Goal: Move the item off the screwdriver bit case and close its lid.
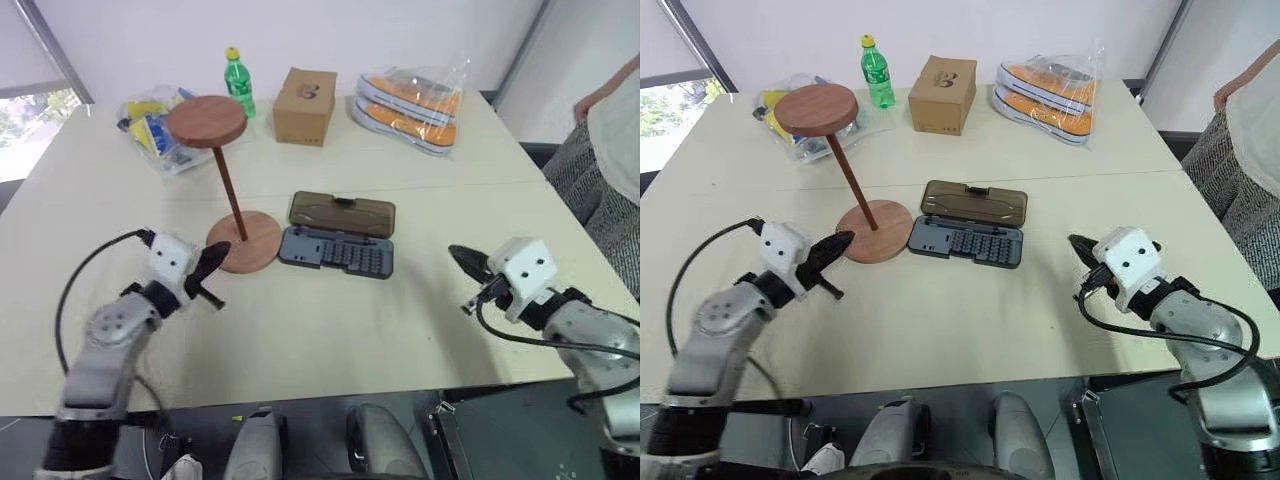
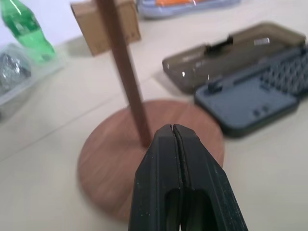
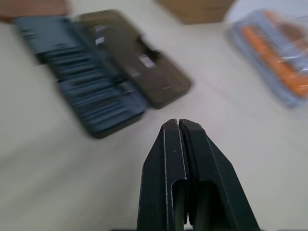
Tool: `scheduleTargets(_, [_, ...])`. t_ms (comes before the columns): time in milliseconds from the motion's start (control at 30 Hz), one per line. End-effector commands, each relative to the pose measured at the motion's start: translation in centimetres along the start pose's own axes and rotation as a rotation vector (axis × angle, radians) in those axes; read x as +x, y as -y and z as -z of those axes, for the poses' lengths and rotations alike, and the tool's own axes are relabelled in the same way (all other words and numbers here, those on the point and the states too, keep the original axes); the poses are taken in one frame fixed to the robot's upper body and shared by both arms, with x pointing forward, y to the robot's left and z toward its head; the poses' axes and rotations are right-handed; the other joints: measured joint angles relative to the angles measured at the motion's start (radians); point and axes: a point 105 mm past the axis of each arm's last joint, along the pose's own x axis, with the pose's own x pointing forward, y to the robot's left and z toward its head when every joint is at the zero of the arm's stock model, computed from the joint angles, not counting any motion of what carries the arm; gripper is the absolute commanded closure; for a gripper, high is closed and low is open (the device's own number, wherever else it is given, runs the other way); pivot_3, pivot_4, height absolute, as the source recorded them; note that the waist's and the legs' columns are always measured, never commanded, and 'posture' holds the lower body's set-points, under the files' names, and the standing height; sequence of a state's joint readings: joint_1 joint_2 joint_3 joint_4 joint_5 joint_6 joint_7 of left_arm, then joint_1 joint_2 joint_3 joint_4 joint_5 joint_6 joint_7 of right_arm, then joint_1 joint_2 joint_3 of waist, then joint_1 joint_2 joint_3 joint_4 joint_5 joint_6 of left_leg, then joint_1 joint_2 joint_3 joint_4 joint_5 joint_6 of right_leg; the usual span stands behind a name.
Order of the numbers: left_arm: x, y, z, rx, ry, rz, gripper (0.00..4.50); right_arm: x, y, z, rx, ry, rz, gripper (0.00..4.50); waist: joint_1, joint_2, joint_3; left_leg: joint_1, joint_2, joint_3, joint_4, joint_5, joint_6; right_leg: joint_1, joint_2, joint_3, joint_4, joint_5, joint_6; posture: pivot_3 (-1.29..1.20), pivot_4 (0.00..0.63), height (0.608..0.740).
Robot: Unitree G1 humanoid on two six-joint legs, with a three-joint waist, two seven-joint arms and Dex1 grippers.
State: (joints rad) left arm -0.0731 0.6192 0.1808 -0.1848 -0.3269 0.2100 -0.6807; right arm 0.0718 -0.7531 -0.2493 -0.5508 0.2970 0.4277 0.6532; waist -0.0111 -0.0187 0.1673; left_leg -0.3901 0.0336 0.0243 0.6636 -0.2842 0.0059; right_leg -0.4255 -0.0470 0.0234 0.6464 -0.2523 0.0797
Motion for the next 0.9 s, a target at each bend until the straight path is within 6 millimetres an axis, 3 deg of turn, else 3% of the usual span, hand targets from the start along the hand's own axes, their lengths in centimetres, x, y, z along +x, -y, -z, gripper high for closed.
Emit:
scheduleTargets(33, [-0.4,-0.4,-1.2,0.024,0.027,0.063,4.50,-0.5,0.3,-2.3,-0.031,0.046,-0.043,4.48,0.000,0.000,0.000,0.000,0.000,0.000,0.000,0.000,0.000,0.000,0.000,0.000,0.000,0.000,0.000,0.00,0.150,0.740])
scheduleTargets(200, [-0.1,-1.5,-2.1,0.026,0.047,0.024,4.50,-0.5,0.7,-2.9,-0.031,0.049,-0.038,4.48,0.001,-0.001,0.000,0.000,0.000,0.000,0.000,0.000,0.000,0.000,0.000,0.000,0.000,0.000,0.000,0.00,0.150,0.740])
scheduleTargets(900, [0.8,-1.2,-2.2,0.015,0.047,0.013,4.50,0.4,0.4,-3.7,-0.022,0.078,-0.023,4.48,-0.002,-0.001,0.000,0.000,0.000,0.000,0.000,0.000,0.000,0.000,0.000,0.000,0.000,0.001,0.002,0.00,0.150,0.740])
